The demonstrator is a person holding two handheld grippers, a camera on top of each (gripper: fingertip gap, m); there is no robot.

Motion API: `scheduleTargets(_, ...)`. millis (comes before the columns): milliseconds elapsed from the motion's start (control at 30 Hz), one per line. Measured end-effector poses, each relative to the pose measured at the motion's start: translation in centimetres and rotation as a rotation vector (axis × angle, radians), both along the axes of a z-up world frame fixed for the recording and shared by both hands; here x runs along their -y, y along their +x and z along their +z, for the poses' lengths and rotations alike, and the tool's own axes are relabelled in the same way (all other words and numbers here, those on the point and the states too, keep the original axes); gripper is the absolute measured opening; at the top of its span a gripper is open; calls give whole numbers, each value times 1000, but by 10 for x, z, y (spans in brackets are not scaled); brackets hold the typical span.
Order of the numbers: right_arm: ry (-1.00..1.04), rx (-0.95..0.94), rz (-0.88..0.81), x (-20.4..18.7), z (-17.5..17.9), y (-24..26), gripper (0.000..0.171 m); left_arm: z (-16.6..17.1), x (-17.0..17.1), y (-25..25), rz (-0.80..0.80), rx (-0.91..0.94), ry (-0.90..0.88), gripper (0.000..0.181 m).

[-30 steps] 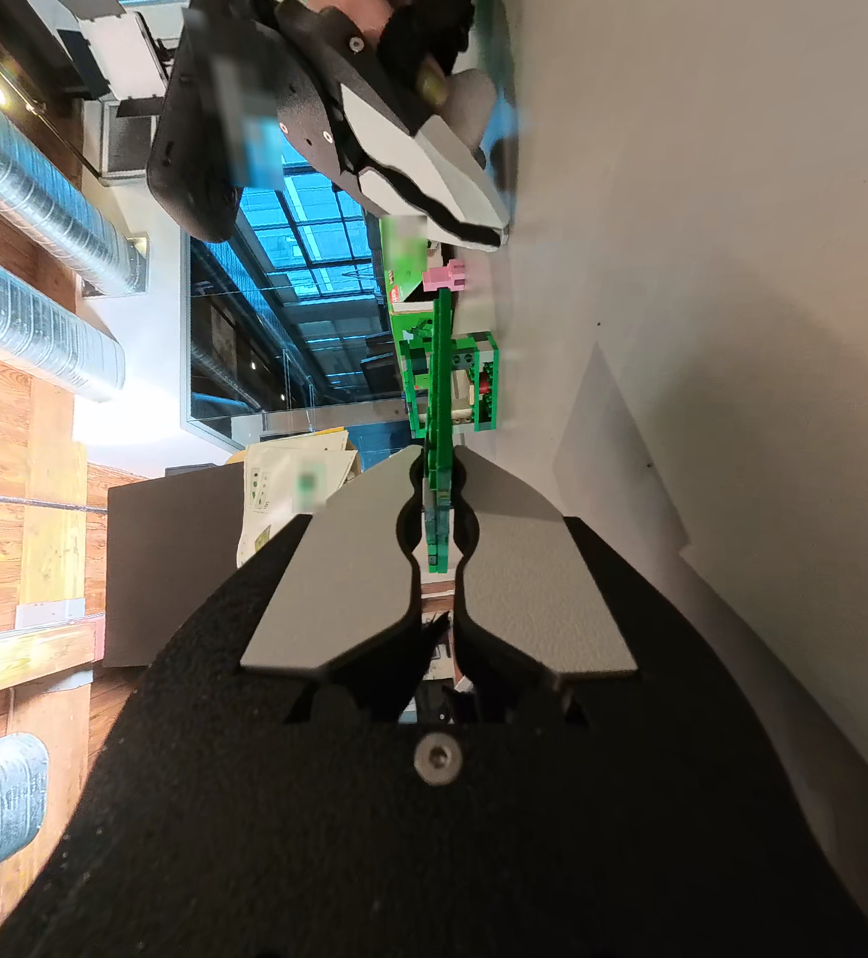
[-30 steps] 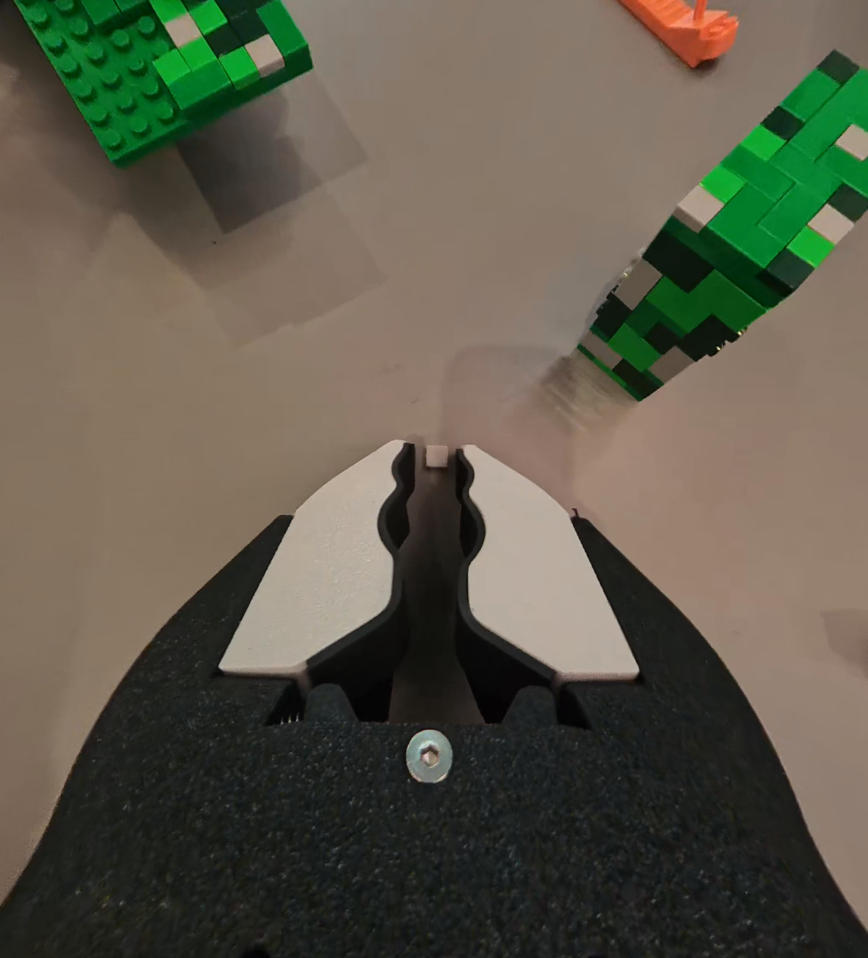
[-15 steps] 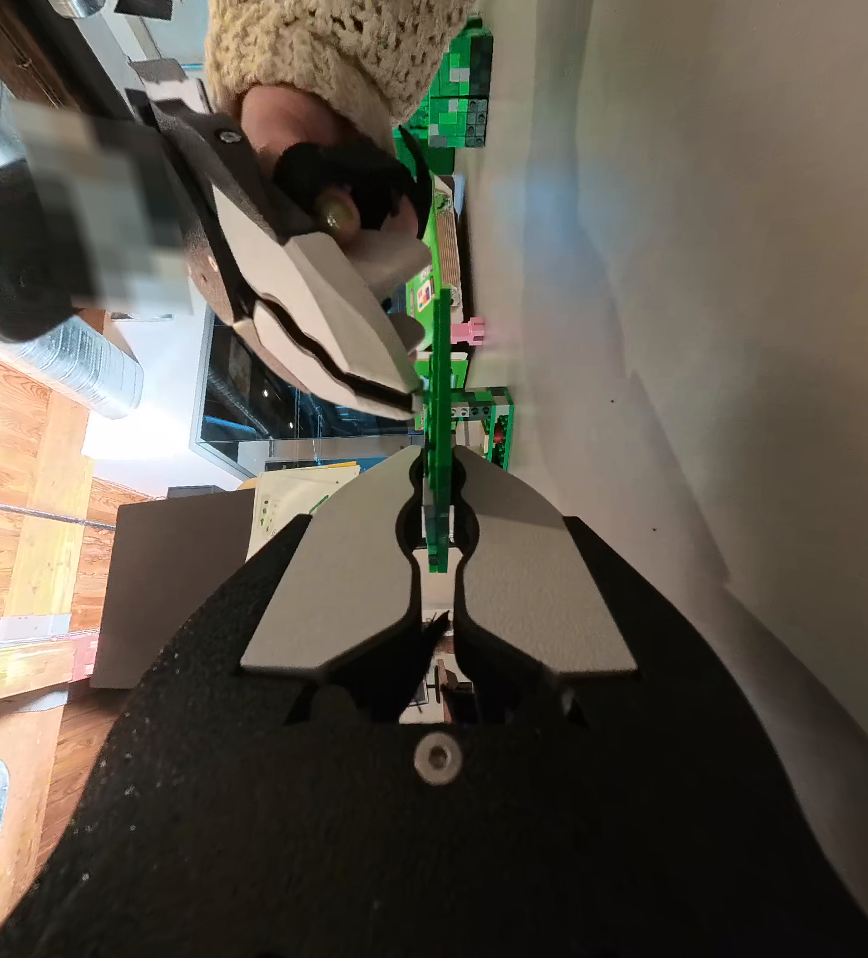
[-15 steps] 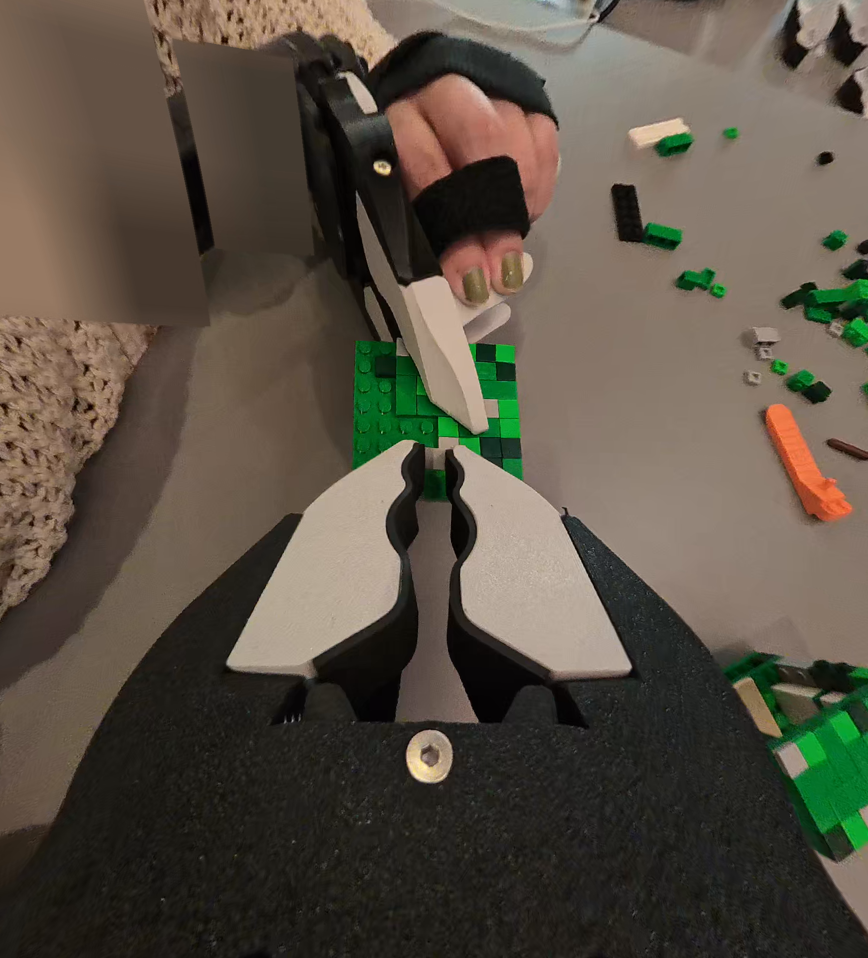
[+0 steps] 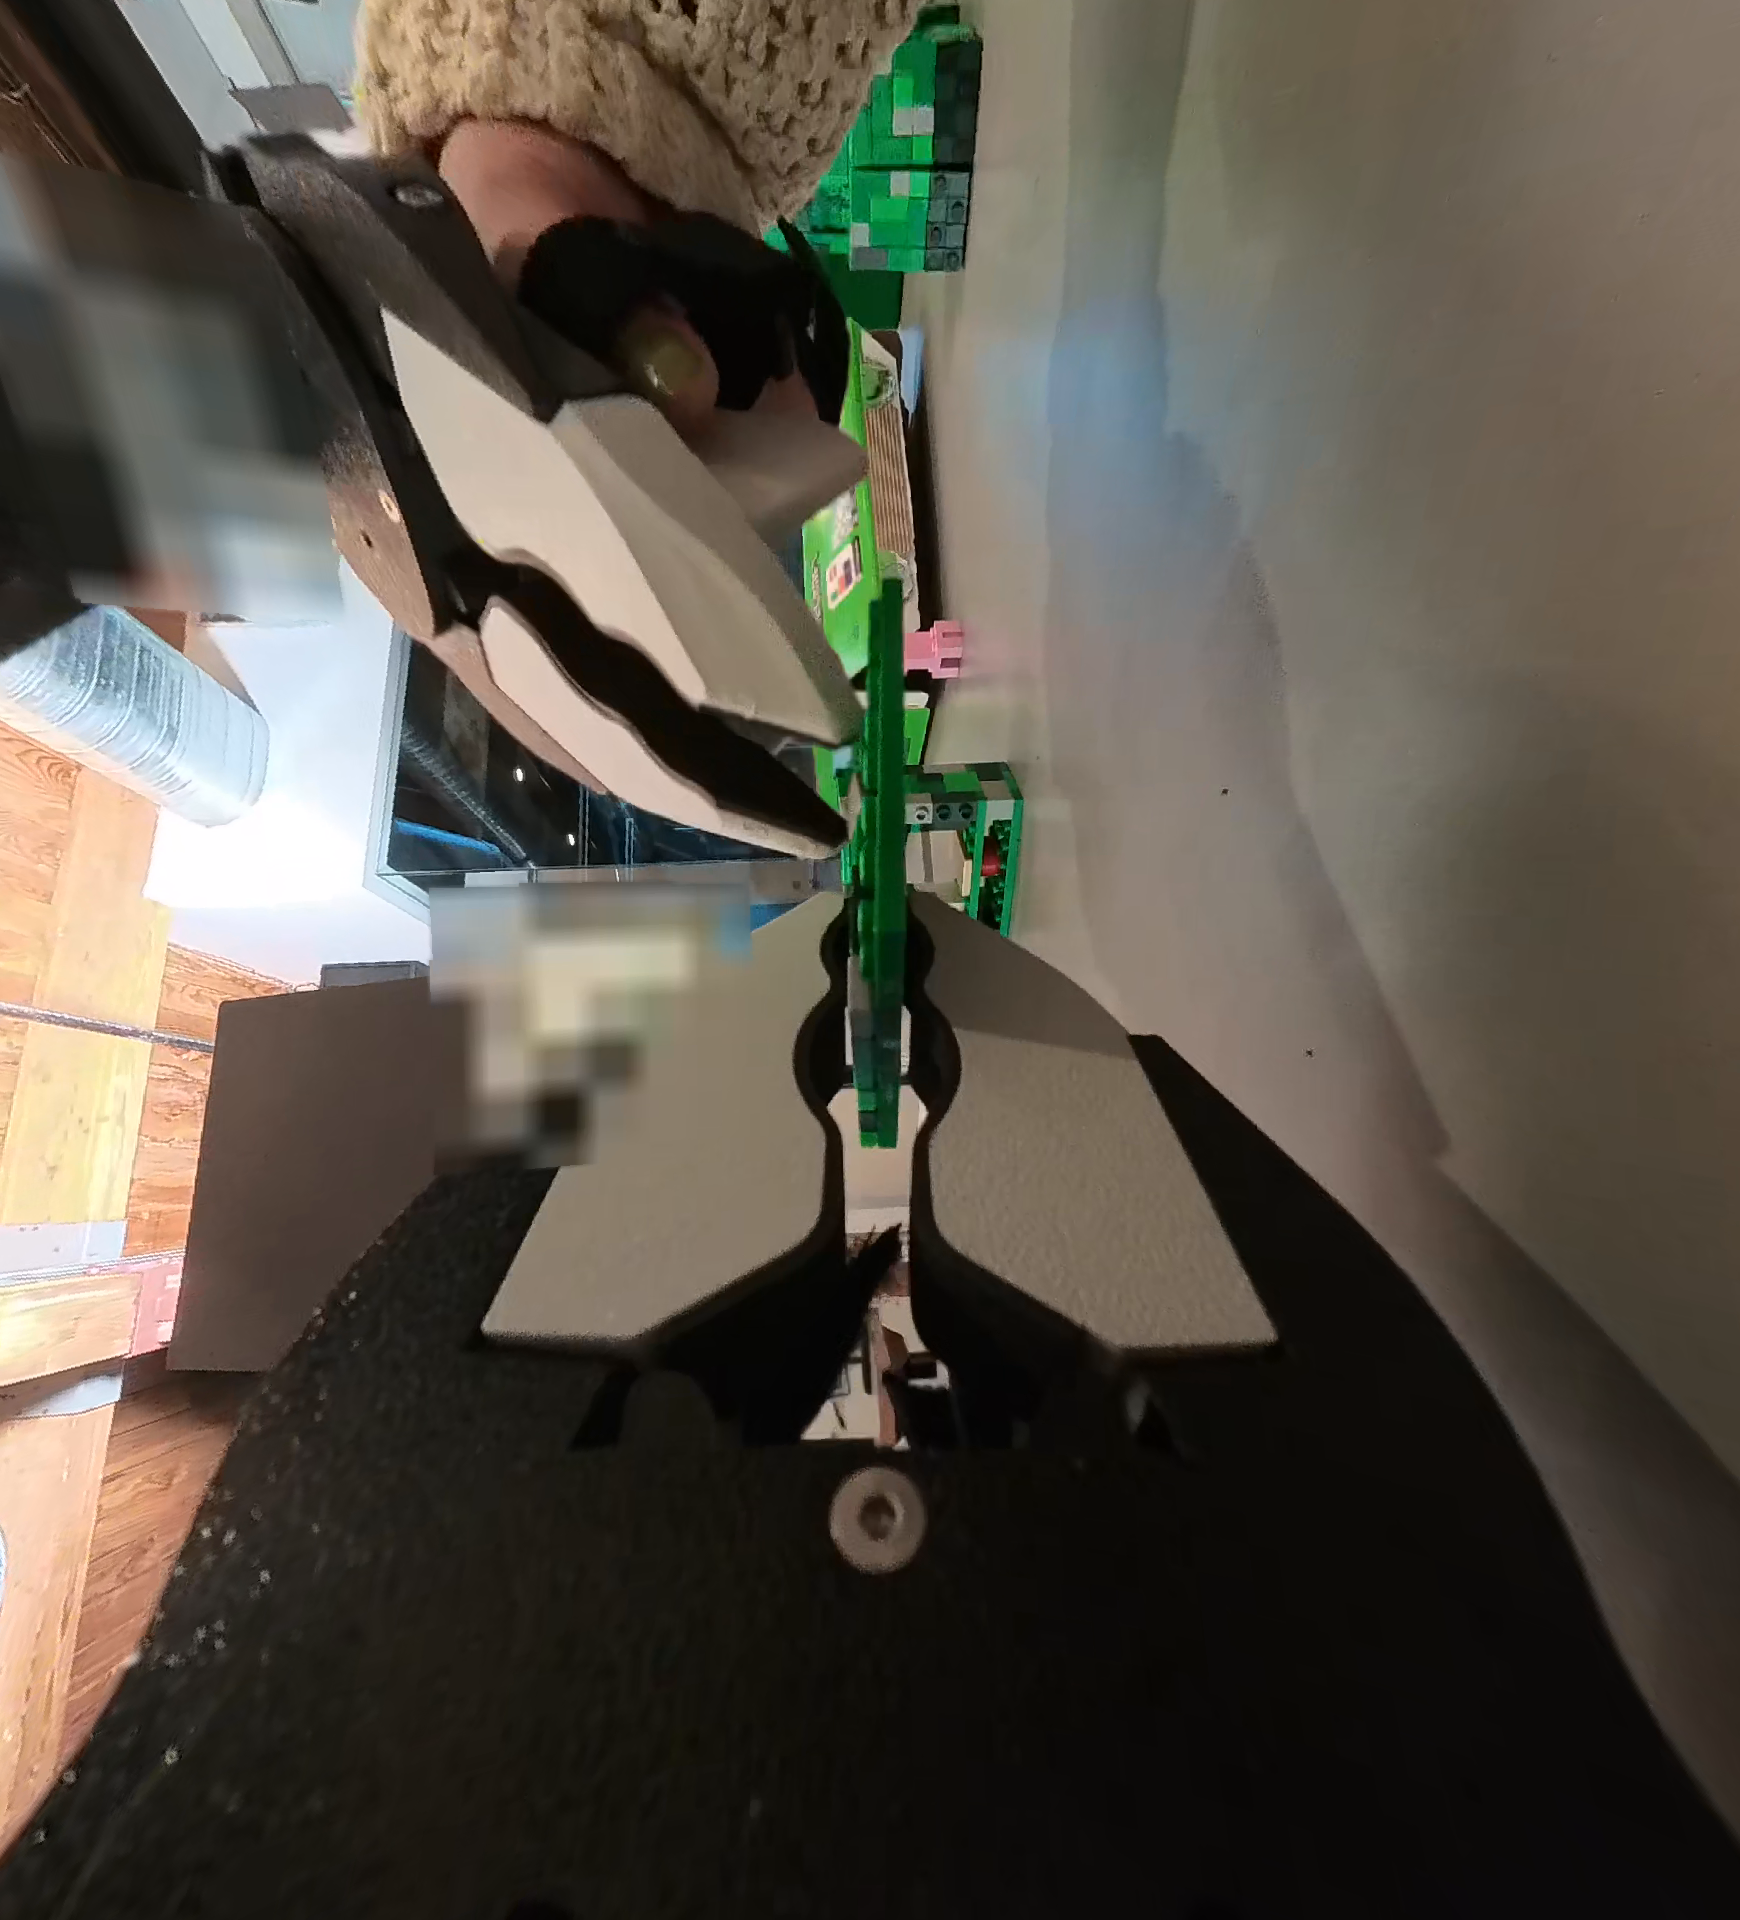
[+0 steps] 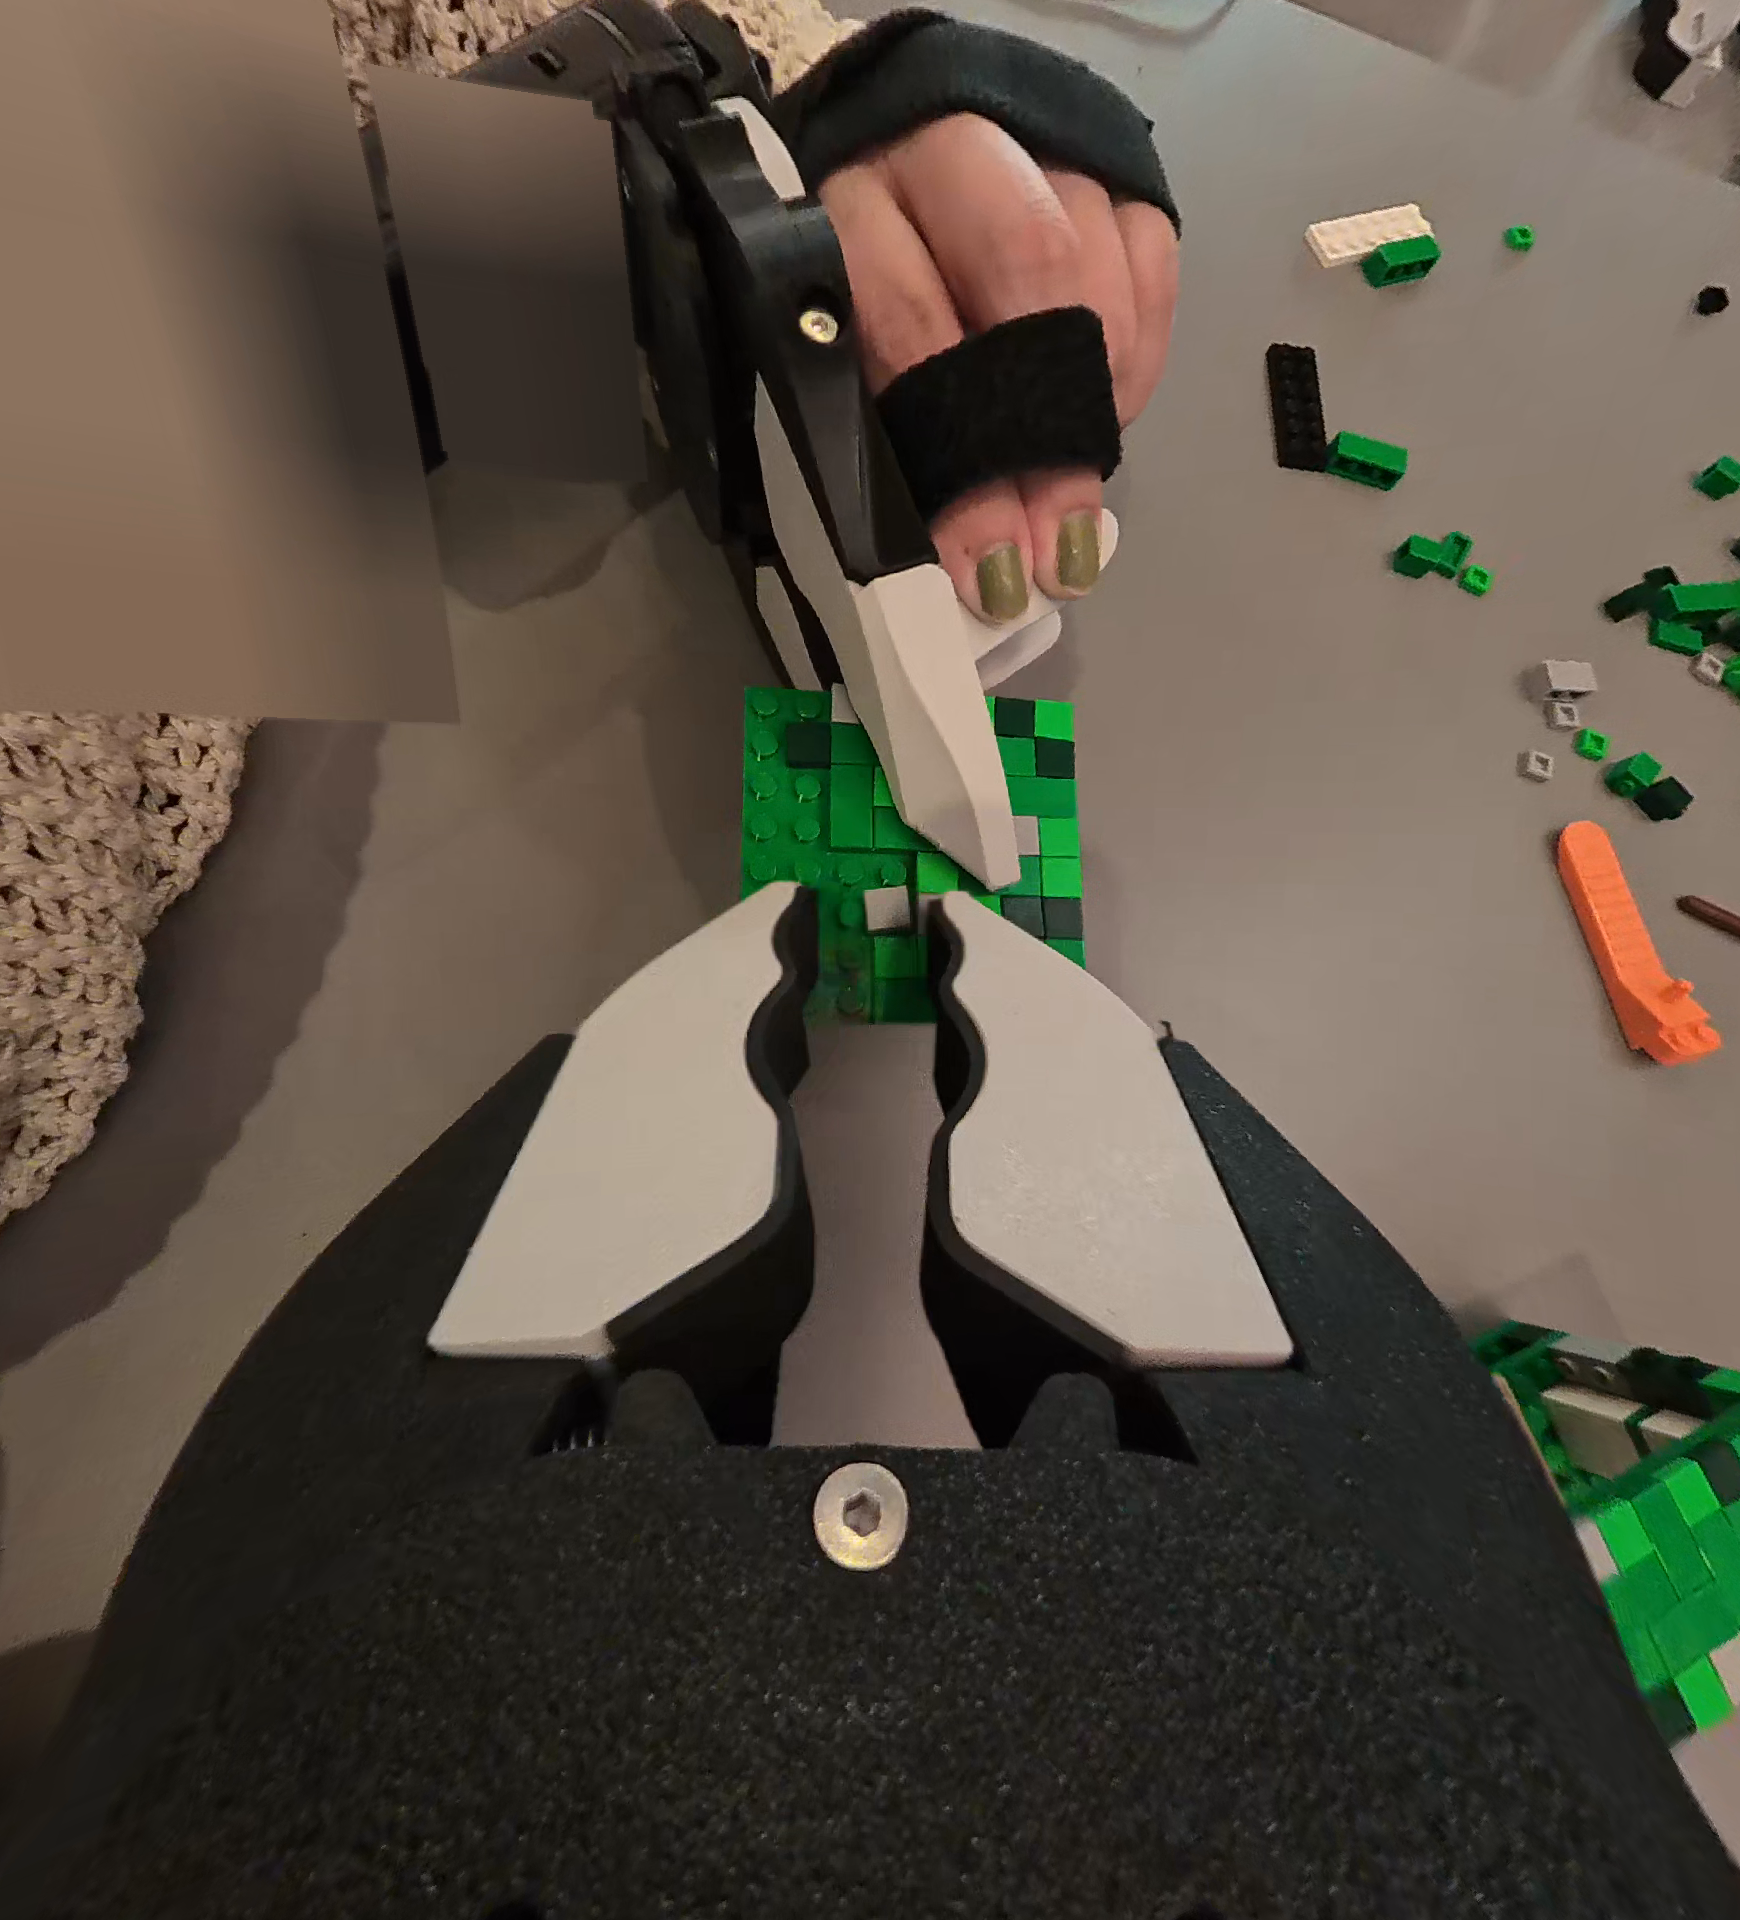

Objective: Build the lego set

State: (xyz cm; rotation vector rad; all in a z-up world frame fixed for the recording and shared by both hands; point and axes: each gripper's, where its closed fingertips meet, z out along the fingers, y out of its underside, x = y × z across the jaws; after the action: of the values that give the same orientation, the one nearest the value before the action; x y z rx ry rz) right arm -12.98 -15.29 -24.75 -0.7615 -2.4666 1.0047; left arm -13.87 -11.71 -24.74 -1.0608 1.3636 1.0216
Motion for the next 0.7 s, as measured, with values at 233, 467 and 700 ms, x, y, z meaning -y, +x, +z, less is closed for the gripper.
scheduleTargets(233,175,-313,-98,-8,19,3,53,3,-6,-14,68,88,-38,6)
scheduleTargets(467,631,-707,-160,-9,5,-17,46,1,-9,-20,101,124,-76,6)
scheduleTargets(700,639,-824,-237,-16,10,-22,47,1,-7,-21,104,109,-65,6)
